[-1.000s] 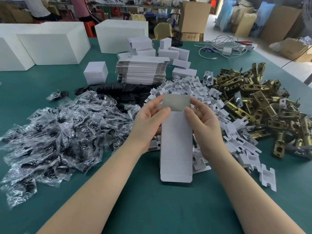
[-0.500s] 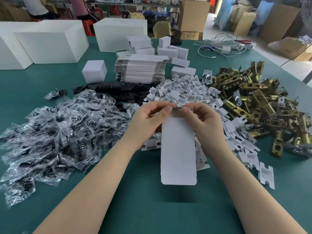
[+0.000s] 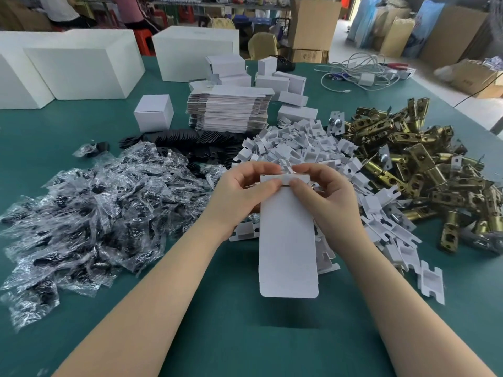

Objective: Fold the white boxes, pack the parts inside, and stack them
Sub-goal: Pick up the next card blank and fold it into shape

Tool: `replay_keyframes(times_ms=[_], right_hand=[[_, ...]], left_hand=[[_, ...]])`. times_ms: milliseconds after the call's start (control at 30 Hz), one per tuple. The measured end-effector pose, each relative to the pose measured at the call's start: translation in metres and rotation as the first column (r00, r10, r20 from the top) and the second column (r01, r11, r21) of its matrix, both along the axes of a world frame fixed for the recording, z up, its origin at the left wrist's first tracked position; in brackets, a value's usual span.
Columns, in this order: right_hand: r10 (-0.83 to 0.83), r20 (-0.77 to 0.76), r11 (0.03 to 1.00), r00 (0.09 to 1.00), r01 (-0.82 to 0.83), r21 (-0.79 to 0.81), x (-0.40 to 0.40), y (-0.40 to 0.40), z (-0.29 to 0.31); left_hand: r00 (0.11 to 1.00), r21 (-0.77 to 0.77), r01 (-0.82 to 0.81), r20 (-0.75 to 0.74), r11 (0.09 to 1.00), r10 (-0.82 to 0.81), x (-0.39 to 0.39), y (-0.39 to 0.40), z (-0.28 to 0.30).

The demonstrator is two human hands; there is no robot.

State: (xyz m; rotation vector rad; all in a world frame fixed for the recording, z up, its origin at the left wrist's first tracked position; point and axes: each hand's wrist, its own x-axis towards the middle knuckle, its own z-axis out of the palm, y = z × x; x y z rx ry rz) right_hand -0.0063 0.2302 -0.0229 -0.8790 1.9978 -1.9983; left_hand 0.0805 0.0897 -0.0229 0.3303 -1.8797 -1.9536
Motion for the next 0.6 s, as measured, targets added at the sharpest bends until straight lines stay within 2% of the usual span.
replay_keyframes(times_ms=[100,267,400,600], right_hand=[[0.003,0.014,0.999,1.000,-0.004,0.050,0.000,0.000,0.001],[-0.012,0.062,0.999,0.998,0.010,0.035,0.004,0.000,0.001],[-0.034,0.036,0.999,0.999,0.035,-0.005,0.008,0.000,-0.001],[-0.013,0.137,0.993,0.991,0.028,-0.111,0.008,0.000,0.005]], left_hand=[[0.998,-0.025,-0.057,0.006,0.998,0.057,-0.002,0.004,-0.001],[0.992,-0.002,-0.123,-0.031,0.992,0.123,-0.006,0.019,-0.005],[0.972,-0.070,-0.235,0.016,0.970,0.236,-0.008,0.029,-0.008],[0.967,-0.156,-0.250,-0.088,0.956,0.239,-0.004,0.028,-0.002]])
